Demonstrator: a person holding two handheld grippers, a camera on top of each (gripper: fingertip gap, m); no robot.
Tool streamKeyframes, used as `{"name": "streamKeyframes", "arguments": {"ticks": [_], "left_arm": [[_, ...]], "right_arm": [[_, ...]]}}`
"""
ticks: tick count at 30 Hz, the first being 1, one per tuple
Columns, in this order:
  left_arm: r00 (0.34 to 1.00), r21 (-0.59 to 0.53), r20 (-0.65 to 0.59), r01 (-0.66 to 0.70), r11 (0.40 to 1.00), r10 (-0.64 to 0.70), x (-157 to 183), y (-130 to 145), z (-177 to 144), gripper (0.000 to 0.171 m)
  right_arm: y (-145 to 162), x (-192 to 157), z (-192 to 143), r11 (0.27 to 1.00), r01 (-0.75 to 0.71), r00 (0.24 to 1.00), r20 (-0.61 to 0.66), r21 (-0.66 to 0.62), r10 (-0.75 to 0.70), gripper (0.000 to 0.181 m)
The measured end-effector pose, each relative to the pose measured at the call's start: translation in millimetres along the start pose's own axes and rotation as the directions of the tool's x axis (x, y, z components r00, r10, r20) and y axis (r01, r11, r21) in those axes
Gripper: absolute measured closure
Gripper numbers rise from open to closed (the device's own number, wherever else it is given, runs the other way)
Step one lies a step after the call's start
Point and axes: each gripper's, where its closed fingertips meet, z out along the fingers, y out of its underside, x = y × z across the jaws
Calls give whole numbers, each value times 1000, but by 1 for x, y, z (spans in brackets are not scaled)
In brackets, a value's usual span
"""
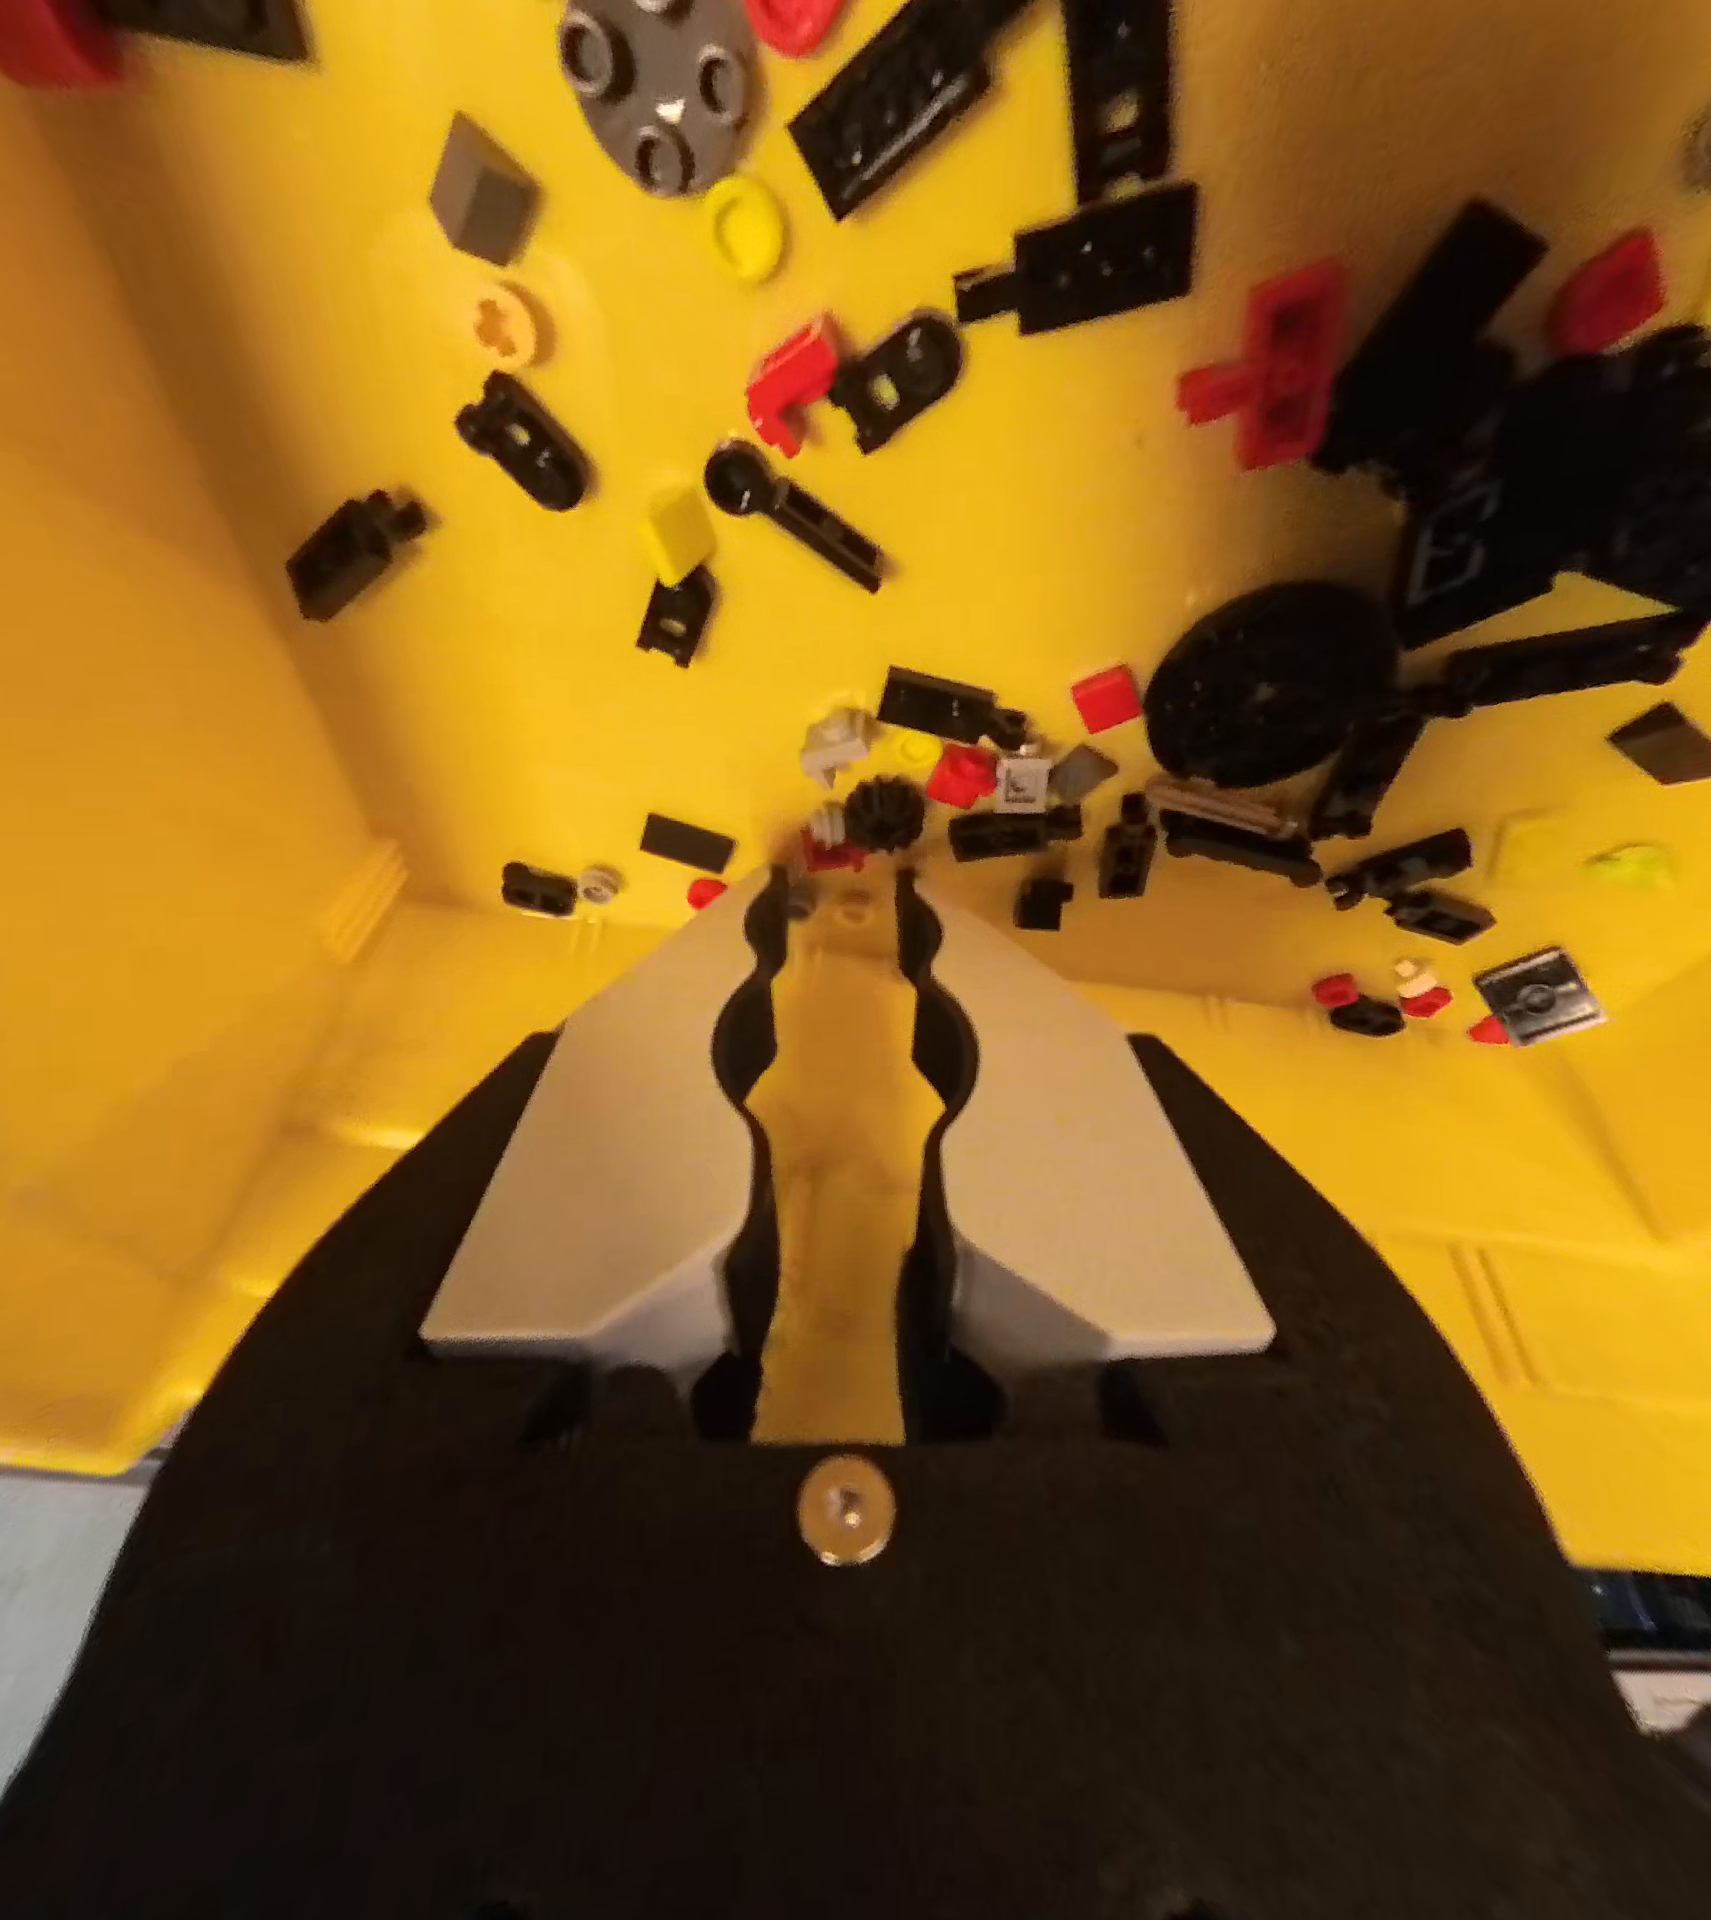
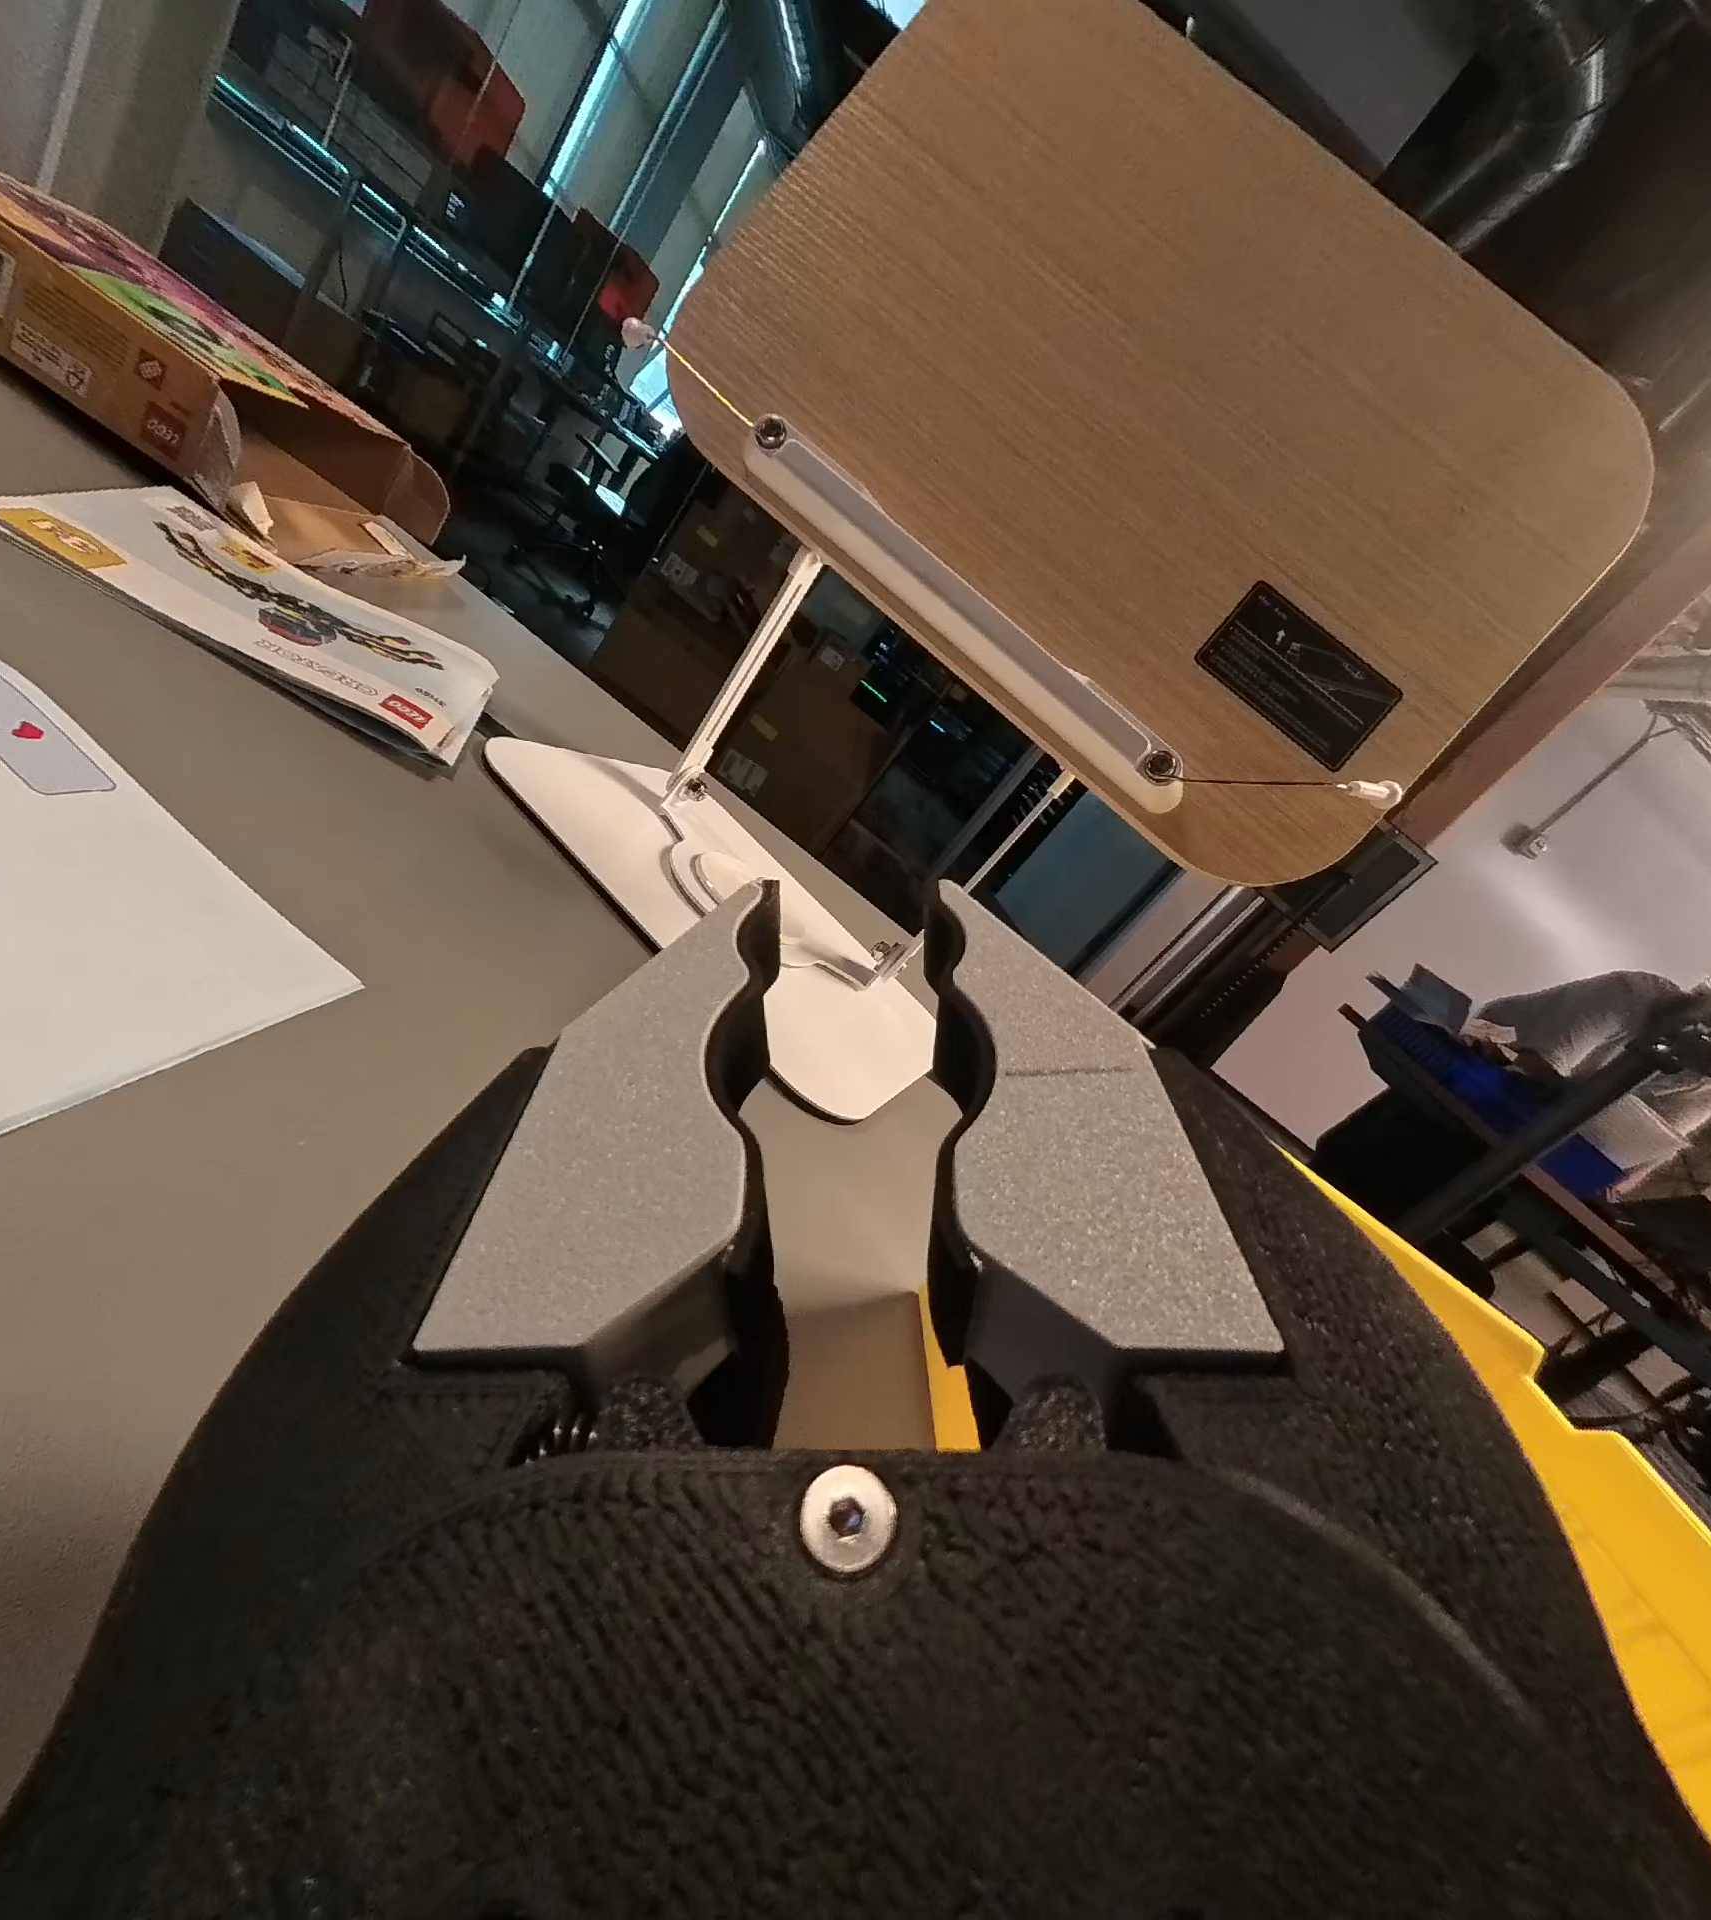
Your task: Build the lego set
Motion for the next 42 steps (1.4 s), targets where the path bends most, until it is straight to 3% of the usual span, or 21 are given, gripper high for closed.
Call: {"name": "streamKeyframes", "arguments": {"ticks": [8, 17, 21, 29, 38, 42], "left_arm": [[1000, 34, 23, -19, 999, 18, -2, -2, 0, 168], [1000, 200, 5, -9, 980, 8, 9, -8, -15, 171], [993, 252, -83, 99, 963, -80, 15, -14, -20, 163], [991, 214, -91, 113, 970, -96, 16, -12, -10, 149], [987, 214, -114, 138, 967, -115, 12, -13, -10, 153], [978, 198, -150, 171, 965, -142, 13, -13, -9, 142]], "right_arm": [[-1, -1, 0, 1000, -4, 1000, 9, 6, 4, 156], [-1, -2, 0, 1000, -17, 1000, 15, 12, 17, 156], [-2, -2, 0, 1000, -21, 1000, 18, 15, 20, 156], [-1, -2, 0, 1000, -26, 999, 20, 13, 25, 156], [-2, -2, 0, 999, -35, 999, 24, 16, 35, 156], [-2, -2, 0, 999, -37, 999, 26, 16, 37, 156]]}}
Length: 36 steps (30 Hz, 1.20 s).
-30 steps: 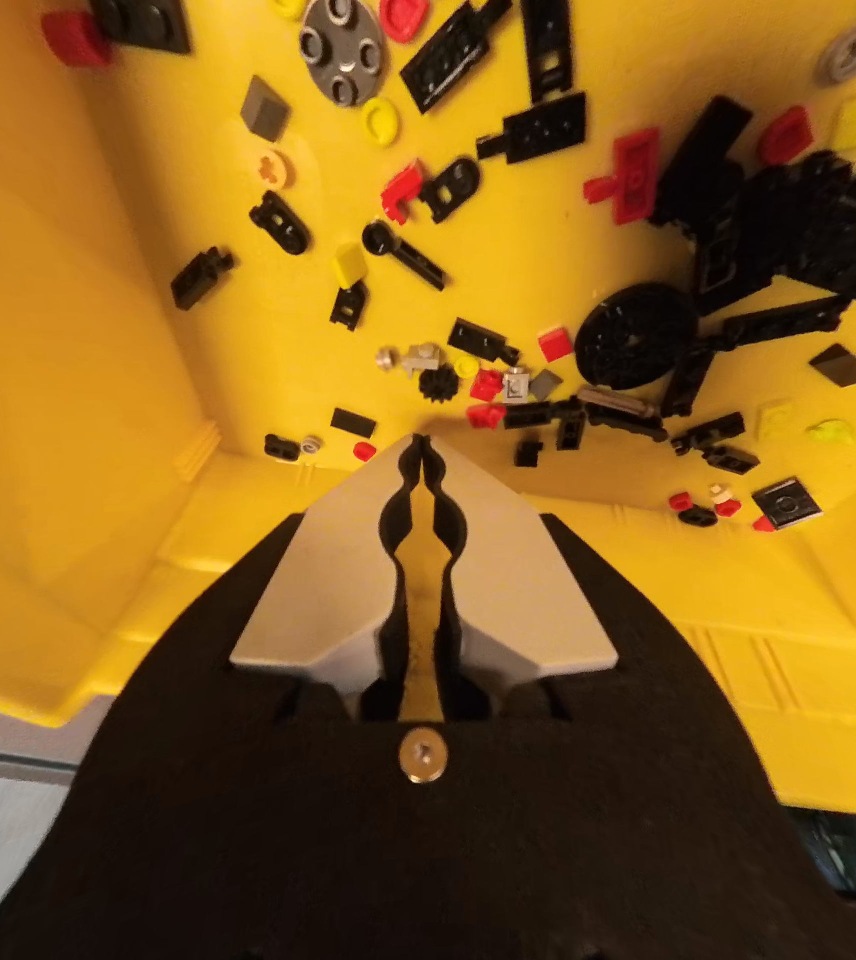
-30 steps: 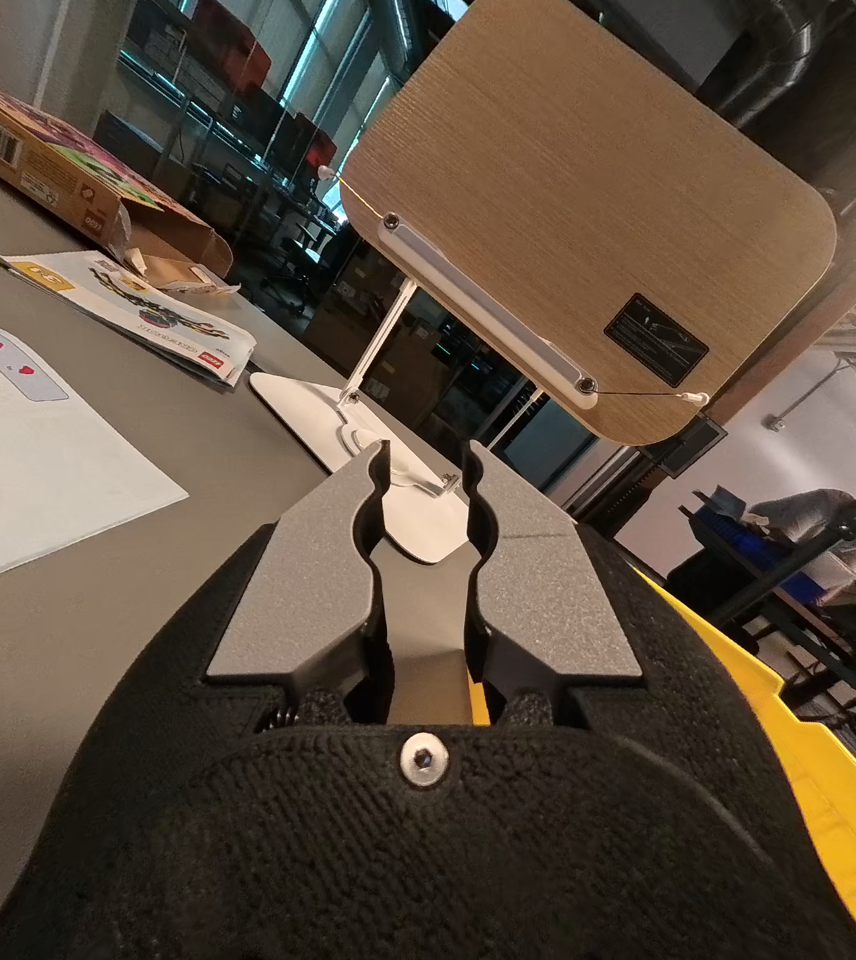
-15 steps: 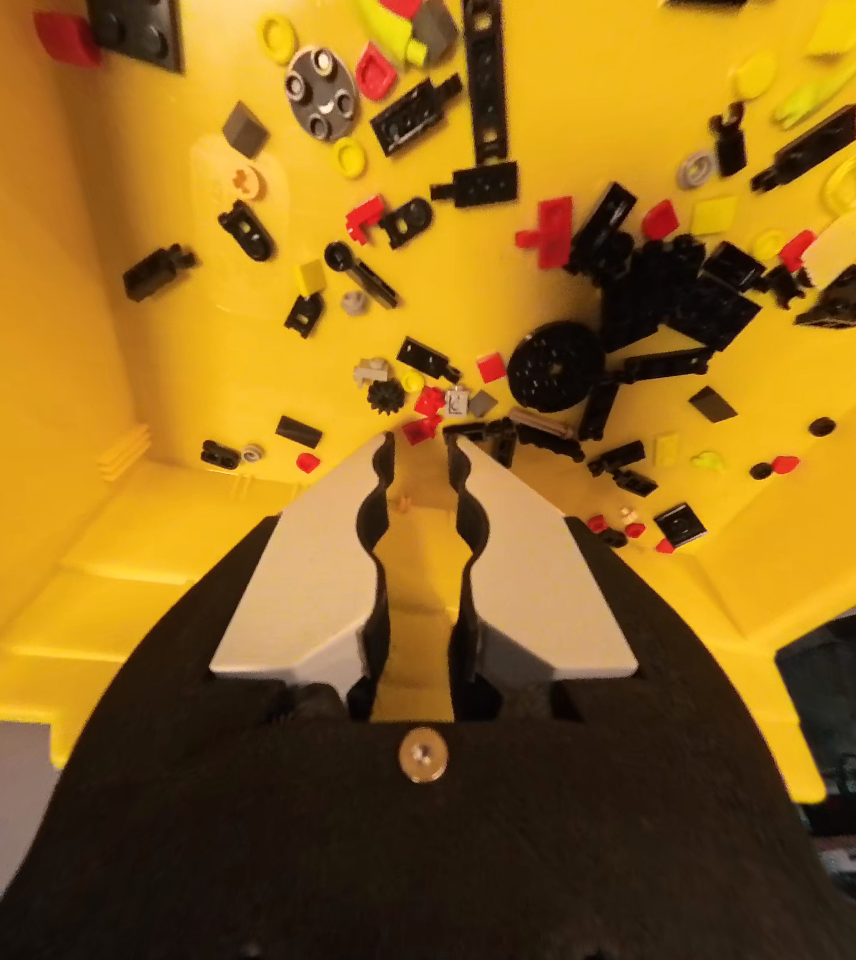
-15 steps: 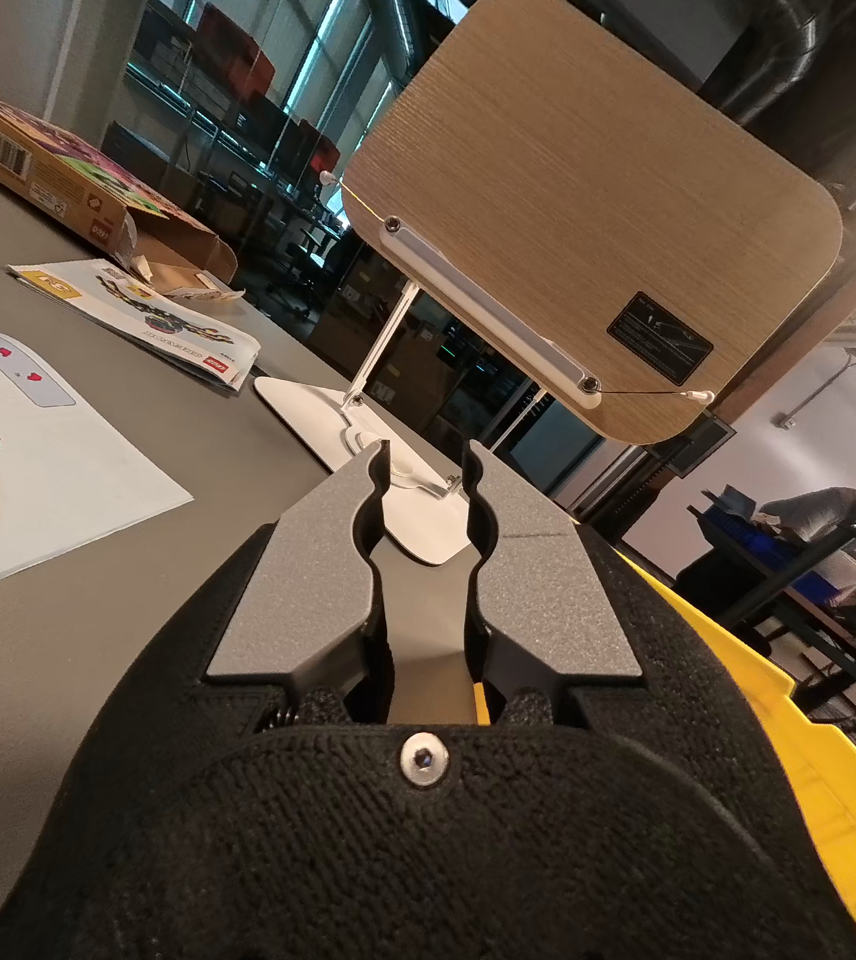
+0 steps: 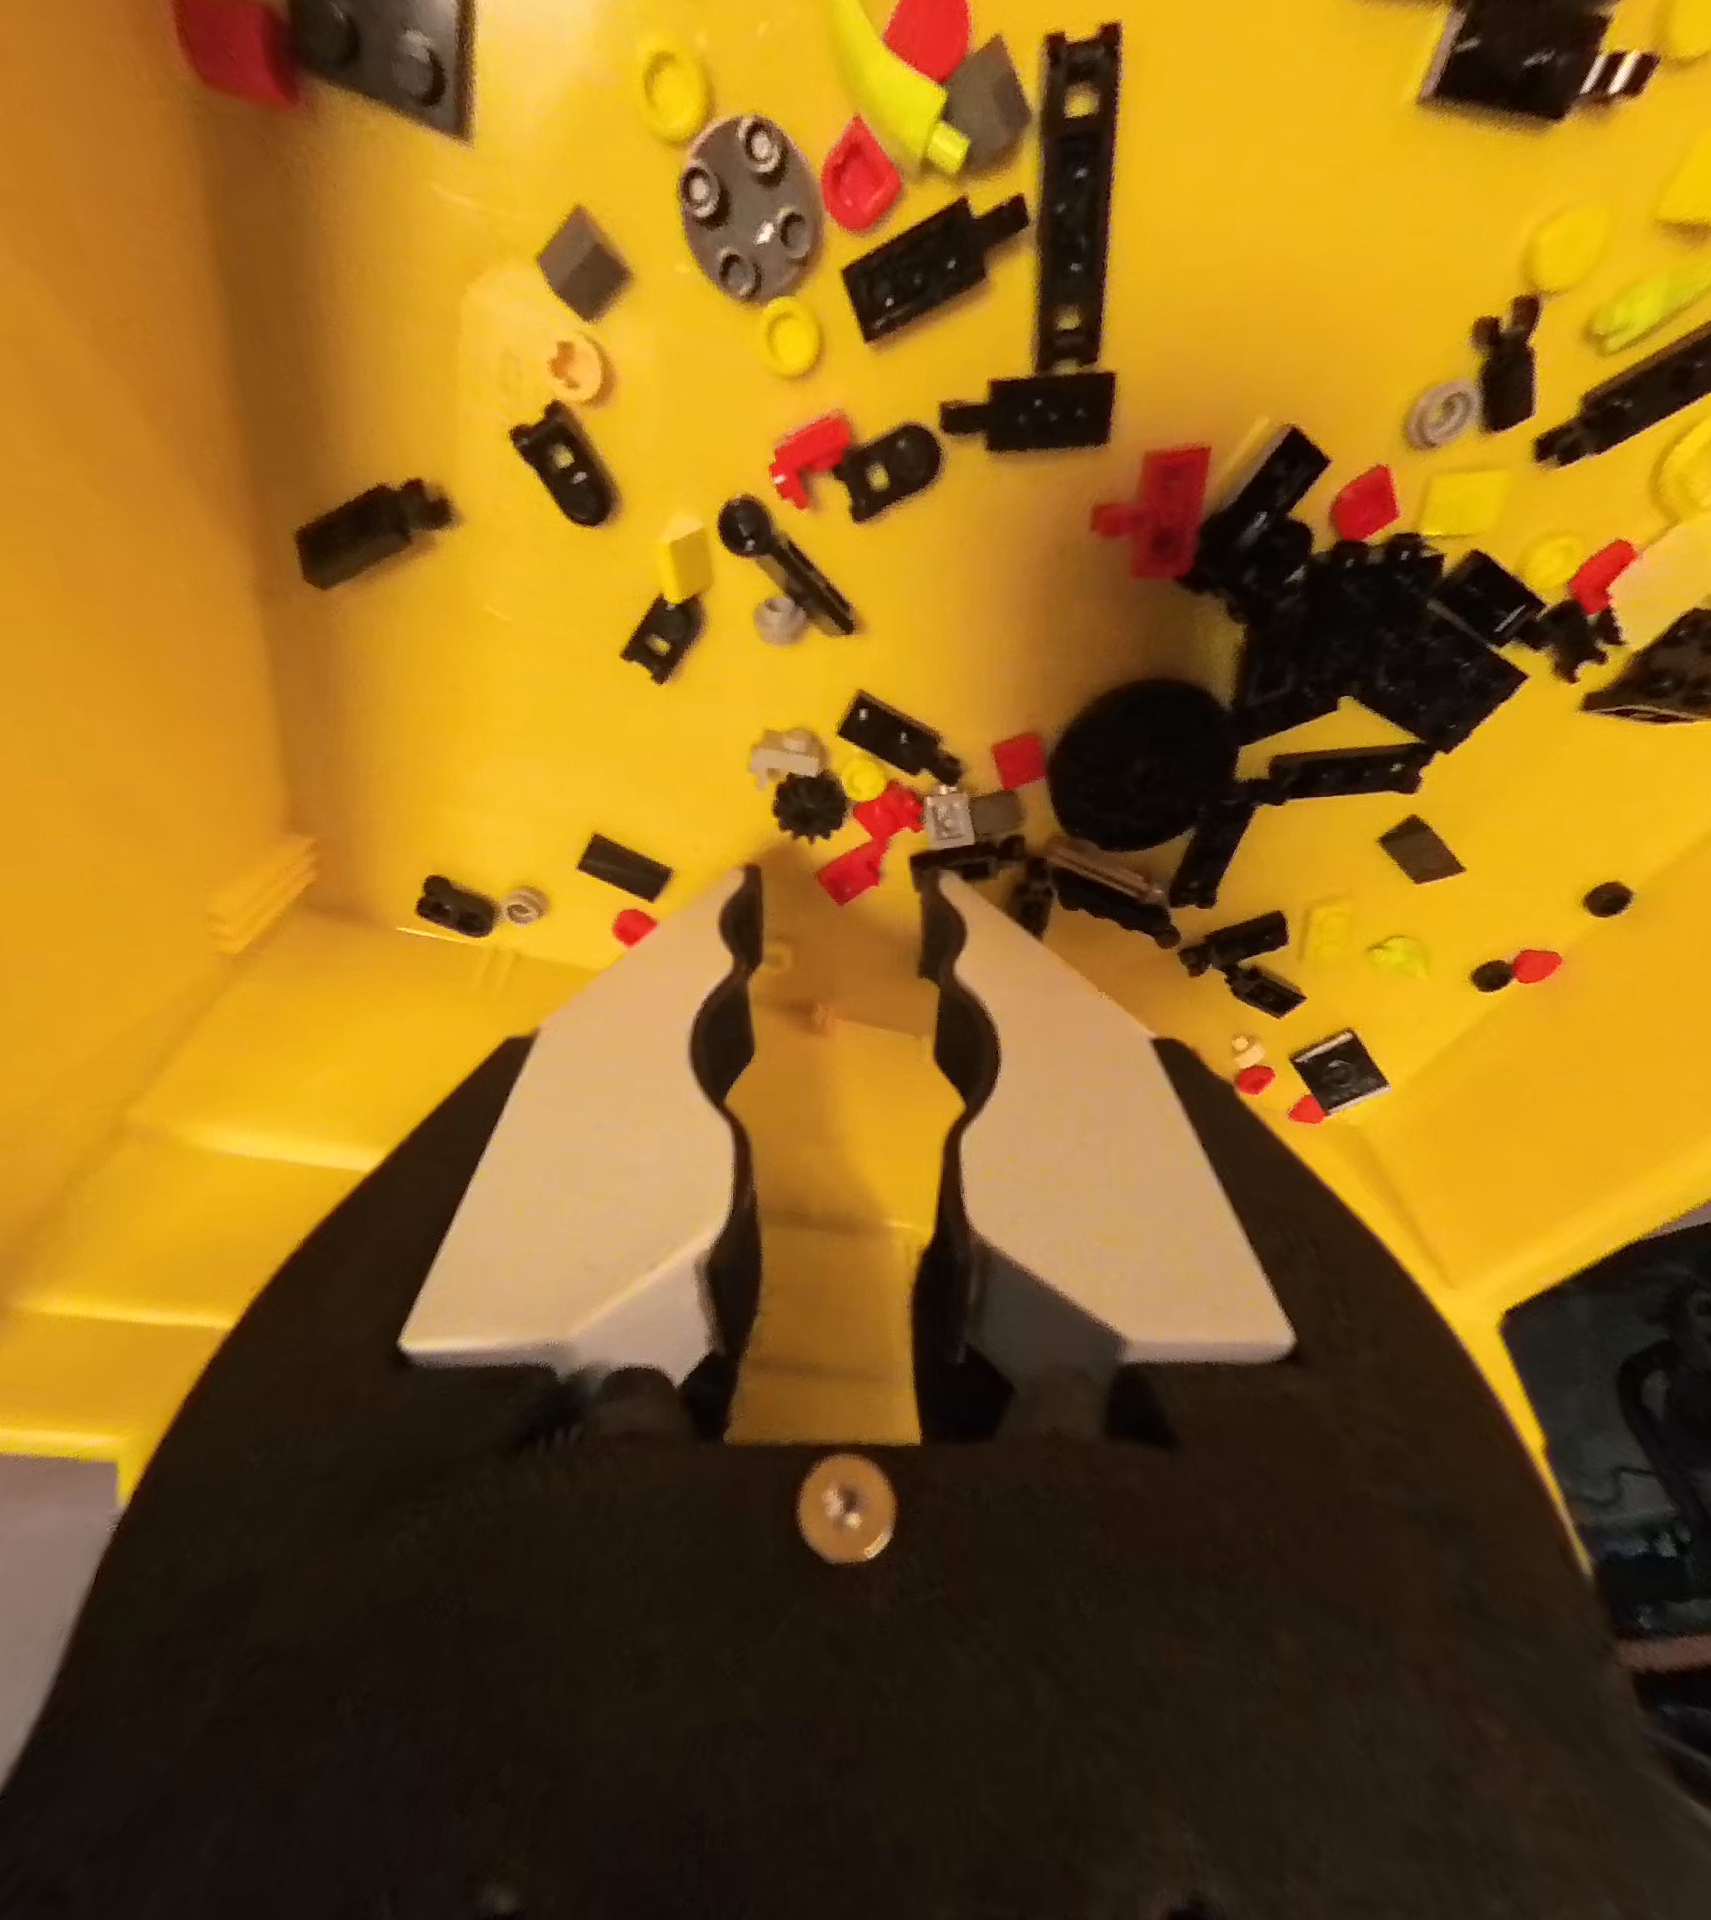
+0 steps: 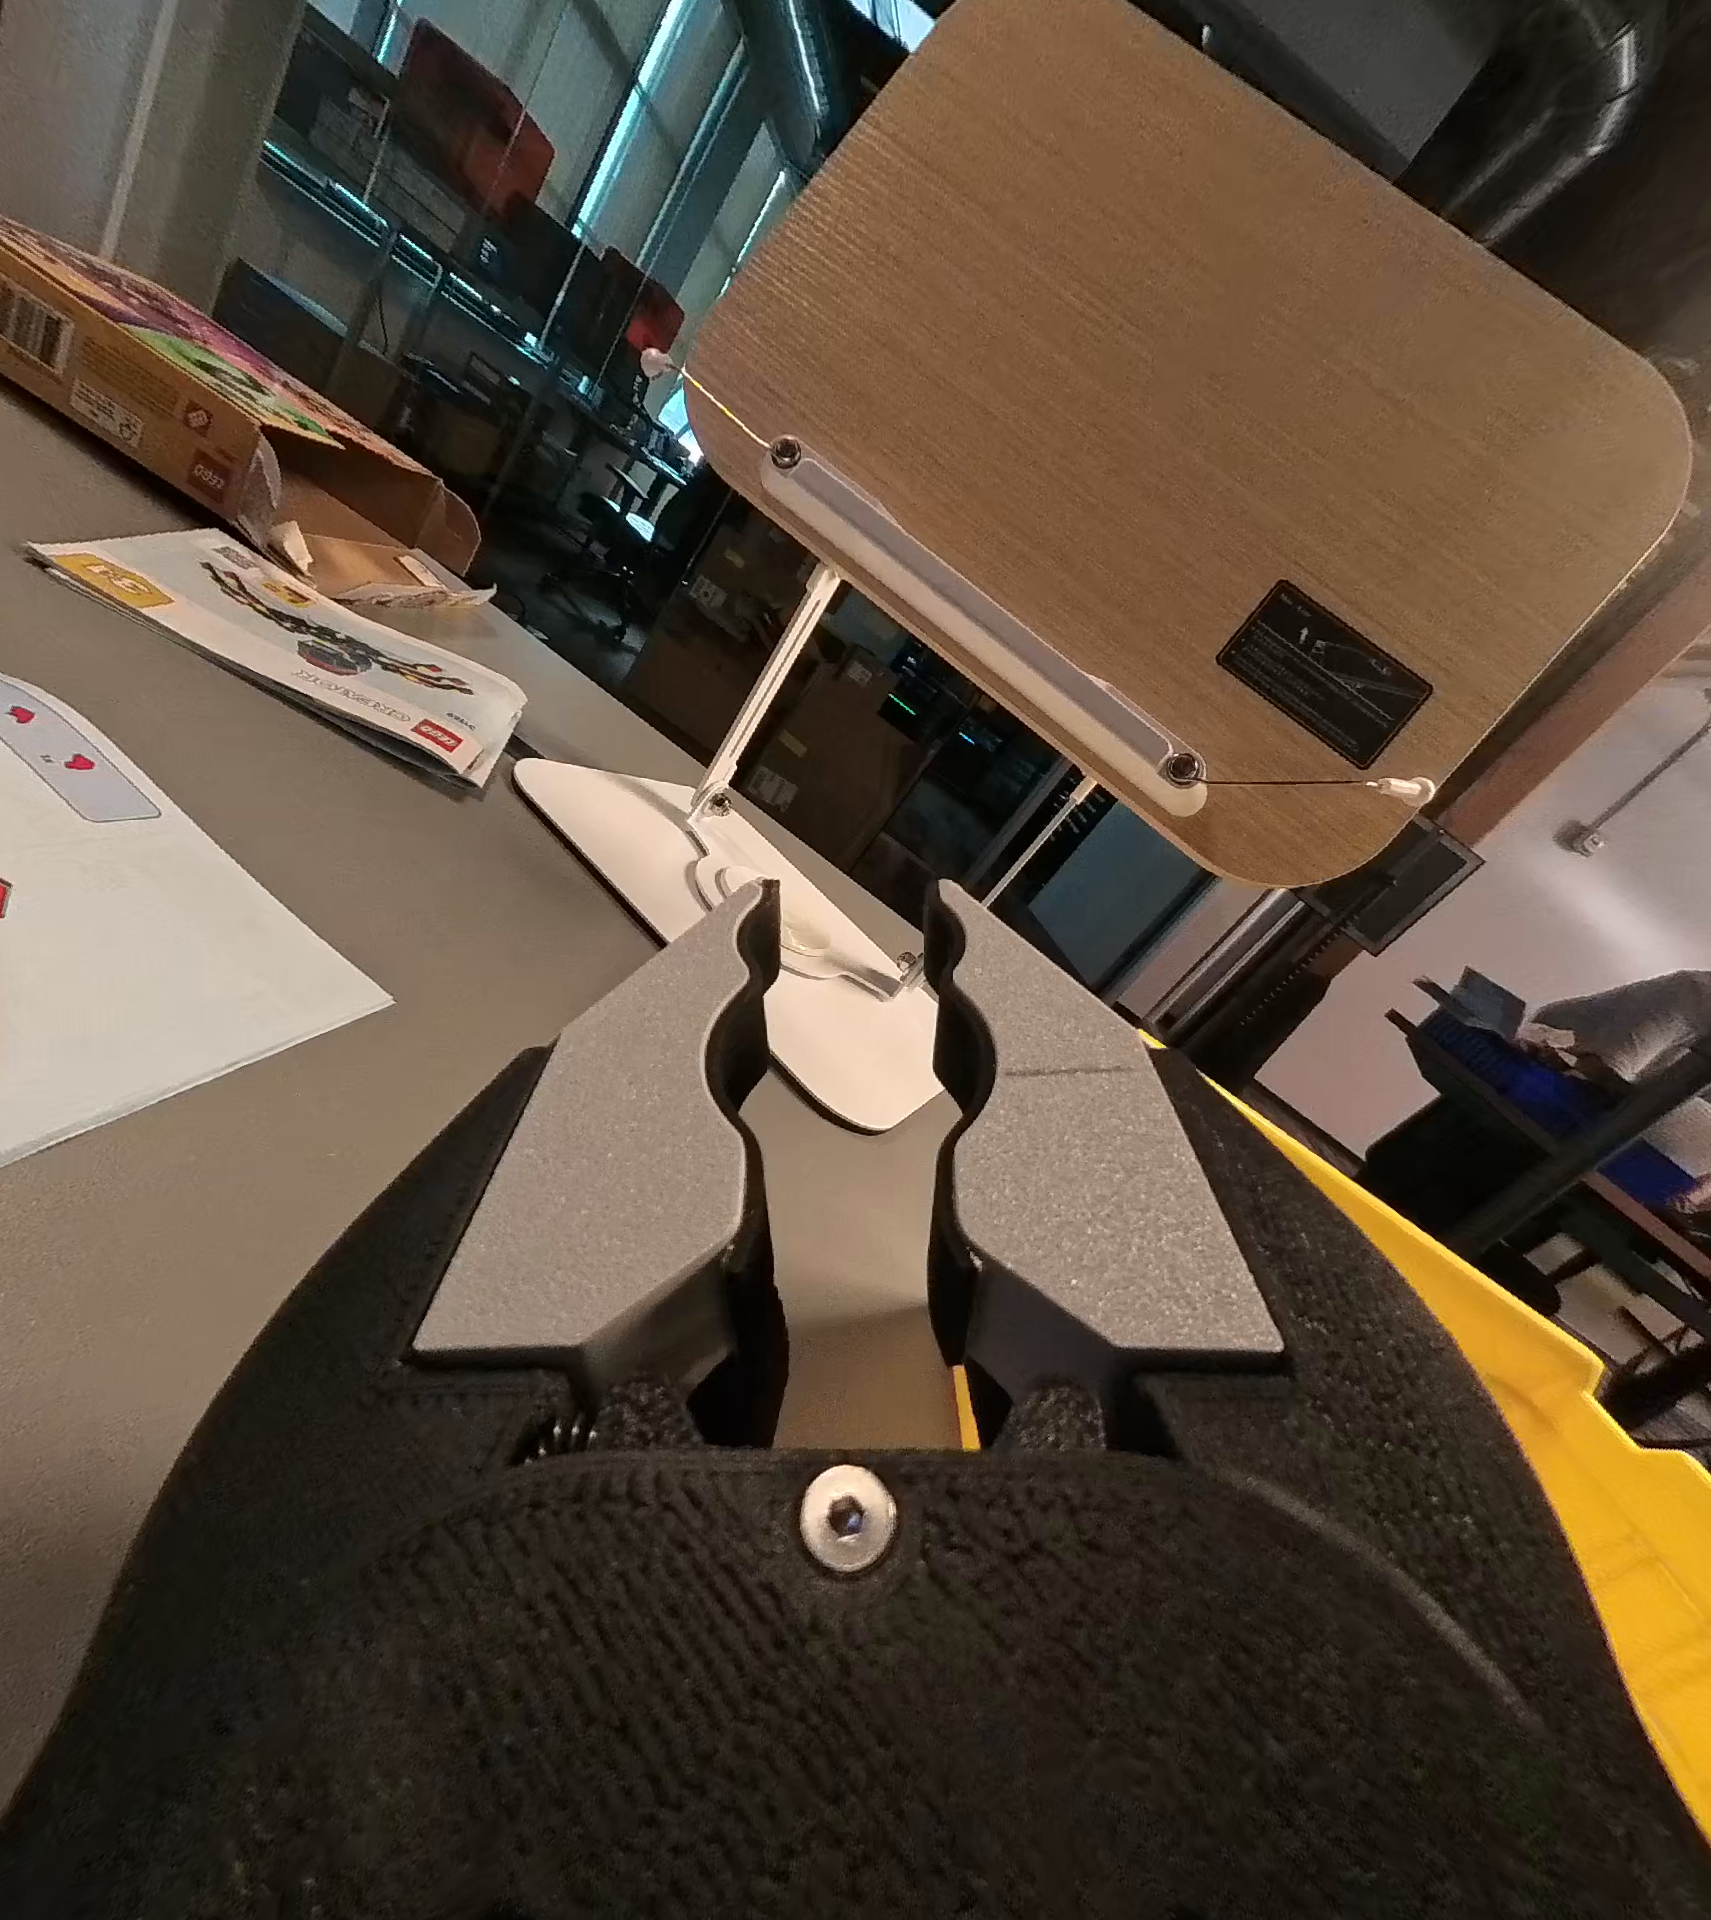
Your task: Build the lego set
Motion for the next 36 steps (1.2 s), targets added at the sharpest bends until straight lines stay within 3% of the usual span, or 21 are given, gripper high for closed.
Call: {"name": "streamKeyframes", "arguments": {"ticks": [9, 16, 27, 36], "left_arm": [[996, -34, -88, 29, 999, -32, 9, 2, 2, 152], [985, 43, -150, 87, 995, -80, 8, -3, 0, 145], [998, -27, -57, 39, 999, -40, -1, 4, 3, 150], [999, 28, -43, -23, 999, 24, 6, 1, 3, 161]], "right_arm": [[0, -1, 0, 1000, -4, 1000, 6, 0, 4, 156], [1, -1, 0, 1000, -9, 1000, 10, -2, 9, 155], [2, -2, 1, 1000, -8, 1000, 14, -6, 9, 156], [0, -2, 1, 1000, -20, 1000, 19, 4, 20, 156]]}}
